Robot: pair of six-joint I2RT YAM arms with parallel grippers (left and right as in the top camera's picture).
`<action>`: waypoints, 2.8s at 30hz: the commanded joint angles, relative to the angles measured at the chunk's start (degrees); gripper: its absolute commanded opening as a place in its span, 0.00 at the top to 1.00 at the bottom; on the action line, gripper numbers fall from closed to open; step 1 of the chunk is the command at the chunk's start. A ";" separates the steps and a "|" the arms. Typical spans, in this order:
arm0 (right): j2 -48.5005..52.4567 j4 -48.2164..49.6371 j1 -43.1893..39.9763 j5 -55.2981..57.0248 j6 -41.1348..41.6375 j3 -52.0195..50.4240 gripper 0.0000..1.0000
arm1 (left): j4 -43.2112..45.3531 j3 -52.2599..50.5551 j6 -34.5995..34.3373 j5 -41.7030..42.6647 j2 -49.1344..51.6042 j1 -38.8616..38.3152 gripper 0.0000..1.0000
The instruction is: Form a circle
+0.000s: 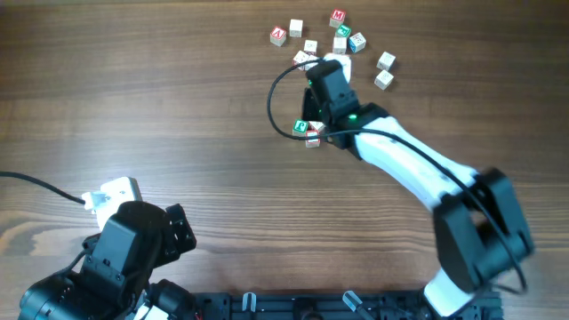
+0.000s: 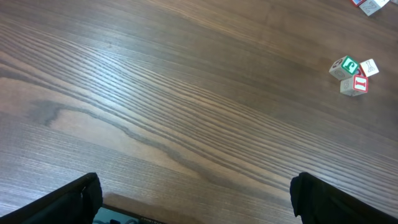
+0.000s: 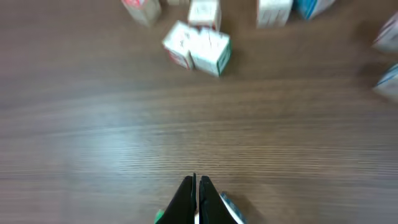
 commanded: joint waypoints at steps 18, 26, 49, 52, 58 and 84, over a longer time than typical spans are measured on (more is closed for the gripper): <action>-30.99 -28.50 -0.02 2.95 -0.59 1.36 0.00 | -0.04 -0.22 -0.72 0.07 0.11 0.07 0.00; -35.15 -39.08 -0.02 2.97 -0.96 1.33 0.00 | -0.04 -0.22 -0.72 0.07 0.11 0.07 0.00; -53.44 -43.36 -7.63 21.51 3.32 -7.48 0.00 | -0.04 -0.22 -0.72 0.07 0.11 0.07 0.00; -59.67 -36.54 -14.16 12.37 -6.19 -12.28 0.00 | -0.04 -0.22 -0.72 0.07 0.11 0.07 0.00; -74.73 -26.12 -24.83 7.10 -8.26 -22.77 0.00 | -0.04 -0.22 -0.72 0.07 0.11 0.07 0.00; -102.84 12.59 -37.57 -18.18 -14.19 -68.50 0.00 | -0.04 -0.22 -0.72 0.07 0.11 0.07 0.00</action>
